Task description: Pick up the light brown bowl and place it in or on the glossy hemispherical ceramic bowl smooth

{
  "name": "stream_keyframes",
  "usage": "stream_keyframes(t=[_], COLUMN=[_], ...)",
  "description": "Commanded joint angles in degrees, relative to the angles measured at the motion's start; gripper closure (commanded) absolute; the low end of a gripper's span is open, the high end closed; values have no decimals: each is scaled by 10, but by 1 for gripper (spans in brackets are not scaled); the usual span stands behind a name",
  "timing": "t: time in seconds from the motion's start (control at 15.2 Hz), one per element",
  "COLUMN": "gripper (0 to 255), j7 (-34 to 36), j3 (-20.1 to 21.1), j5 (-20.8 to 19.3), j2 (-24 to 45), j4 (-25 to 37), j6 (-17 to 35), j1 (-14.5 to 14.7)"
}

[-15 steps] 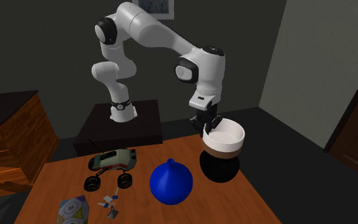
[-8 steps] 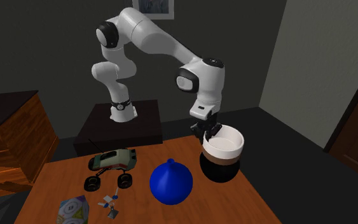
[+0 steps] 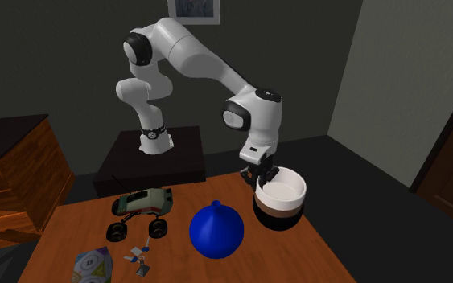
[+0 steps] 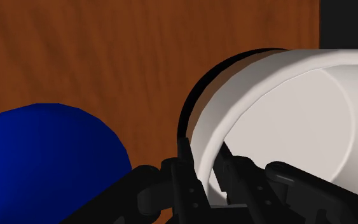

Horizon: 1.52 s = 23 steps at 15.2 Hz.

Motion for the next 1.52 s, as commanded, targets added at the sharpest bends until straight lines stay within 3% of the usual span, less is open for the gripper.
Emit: stream_keyframes(t=[0.0, 0.53, 0.59, 0.92, 1.19, 1.45], gripper=[255, 255, 0, 0, 0, 0], j7=[2, 2, 3, 2, -7, -7], j3=[-3, -3, -3, -3, 8, 8], j5=[-4, -4, -4, -4, 12, 12], j2=[10, 10, 10, 10, -26, -26], j4=[-1, -1, -1, -1, 18, 18], j6=[12, 12, 12, 12, -43, -43], j1=[3, 2, 3, 2, -6, -6])
